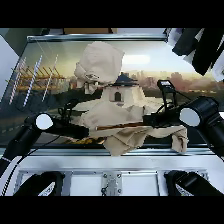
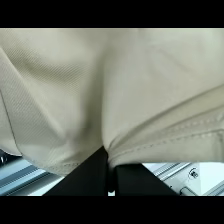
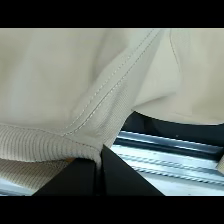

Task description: Fold the clothes and pants, and hang the long-sleeved shirts on hangers.

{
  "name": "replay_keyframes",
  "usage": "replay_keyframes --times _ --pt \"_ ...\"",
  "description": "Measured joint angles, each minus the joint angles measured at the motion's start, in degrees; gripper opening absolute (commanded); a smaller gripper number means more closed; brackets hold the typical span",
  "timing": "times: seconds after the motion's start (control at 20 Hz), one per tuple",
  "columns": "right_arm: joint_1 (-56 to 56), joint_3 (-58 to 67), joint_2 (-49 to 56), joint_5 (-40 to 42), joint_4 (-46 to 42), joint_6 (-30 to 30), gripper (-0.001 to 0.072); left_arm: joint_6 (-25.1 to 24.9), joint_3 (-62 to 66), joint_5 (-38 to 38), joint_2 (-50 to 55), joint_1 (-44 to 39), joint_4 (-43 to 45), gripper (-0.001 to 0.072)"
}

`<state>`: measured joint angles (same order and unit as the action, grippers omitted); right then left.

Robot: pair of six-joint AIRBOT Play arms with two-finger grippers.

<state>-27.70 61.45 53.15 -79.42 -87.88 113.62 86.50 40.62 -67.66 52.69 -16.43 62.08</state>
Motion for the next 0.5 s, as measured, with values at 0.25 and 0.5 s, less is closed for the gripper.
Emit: replay_keyframes --times 0.25,0.5 --pt "0.0 -0.61 -0.39 1.16 0.11 0.22 0.0023 0.22 0.0 0.15 -0.48 1.29 -0.39 0.0019" --pt "0.0 -0.7 -0.46 1.4 0.11 0.22 0.0023 0.42 0.0 0.15 -0.52 1.57 -0.39 0.0359"
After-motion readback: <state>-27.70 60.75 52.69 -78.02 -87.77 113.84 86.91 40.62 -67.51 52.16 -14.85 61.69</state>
